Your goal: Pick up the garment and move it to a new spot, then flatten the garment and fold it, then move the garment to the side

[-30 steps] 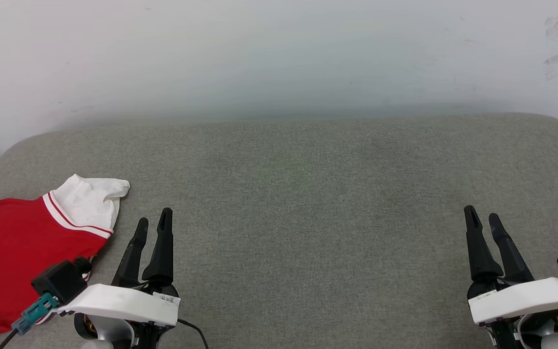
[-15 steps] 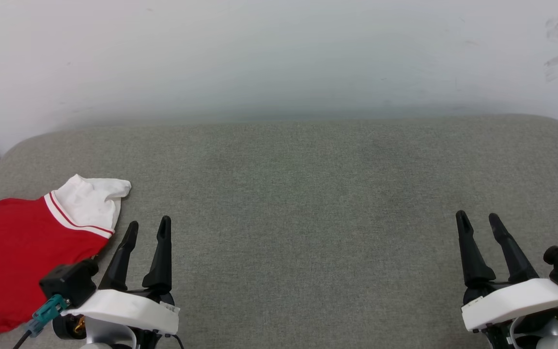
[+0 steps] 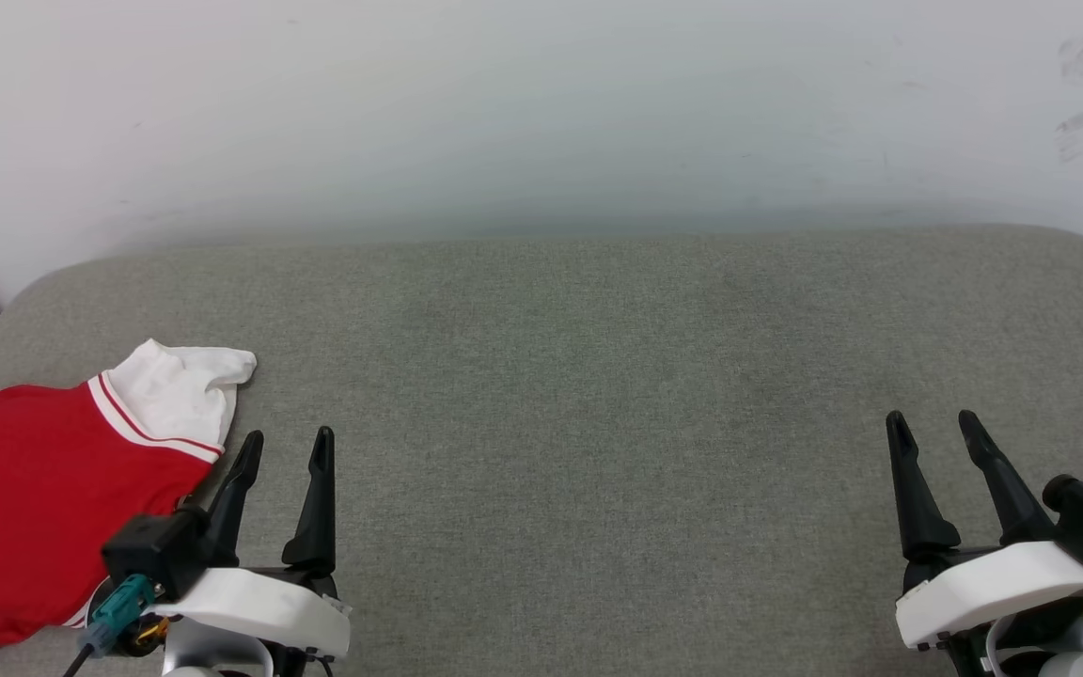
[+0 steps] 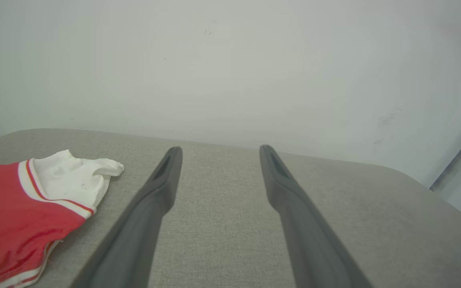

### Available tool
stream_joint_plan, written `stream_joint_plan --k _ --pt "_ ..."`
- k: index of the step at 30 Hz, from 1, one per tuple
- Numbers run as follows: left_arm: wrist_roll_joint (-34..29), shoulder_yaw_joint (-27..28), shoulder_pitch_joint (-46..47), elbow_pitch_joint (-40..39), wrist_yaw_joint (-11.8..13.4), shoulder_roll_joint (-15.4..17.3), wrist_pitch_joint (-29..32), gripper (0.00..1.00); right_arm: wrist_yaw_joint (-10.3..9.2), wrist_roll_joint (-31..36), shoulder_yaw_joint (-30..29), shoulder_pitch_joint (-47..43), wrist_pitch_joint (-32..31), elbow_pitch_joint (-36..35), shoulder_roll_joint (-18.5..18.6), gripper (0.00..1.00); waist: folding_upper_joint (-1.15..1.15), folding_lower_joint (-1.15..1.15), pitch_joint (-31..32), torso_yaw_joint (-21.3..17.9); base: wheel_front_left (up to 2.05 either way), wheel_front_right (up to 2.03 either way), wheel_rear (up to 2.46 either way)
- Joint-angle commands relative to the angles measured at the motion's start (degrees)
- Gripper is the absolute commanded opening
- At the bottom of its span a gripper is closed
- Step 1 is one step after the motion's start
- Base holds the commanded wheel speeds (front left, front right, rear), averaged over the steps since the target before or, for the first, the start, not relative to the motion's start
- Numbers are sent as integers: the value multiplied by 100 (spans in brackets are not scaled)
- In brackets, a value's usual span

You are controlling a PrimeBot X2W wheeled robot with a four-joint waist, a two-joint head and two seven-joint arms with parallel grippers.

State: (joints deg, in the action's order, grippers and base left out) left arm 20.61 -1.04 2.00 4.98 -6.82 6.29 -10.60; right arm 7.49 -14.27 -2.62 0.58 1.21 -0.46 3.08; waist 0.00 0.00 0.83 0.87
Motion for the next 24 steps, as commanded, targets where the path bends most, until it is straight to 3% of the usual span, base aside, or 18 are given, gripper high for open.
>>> stream_joint_plan --k 1,24 --pt "-132 4 1 -31 19 27 -49 100 0 159 -5 -27 10 -84 -16 100 0 0 0 1 0 0 0" --pt "-909 -42 -12 236 -27 -47 -321 100 0 800 -106 -157 63 -141 -25 100 0 0 21 20 0 0 0"
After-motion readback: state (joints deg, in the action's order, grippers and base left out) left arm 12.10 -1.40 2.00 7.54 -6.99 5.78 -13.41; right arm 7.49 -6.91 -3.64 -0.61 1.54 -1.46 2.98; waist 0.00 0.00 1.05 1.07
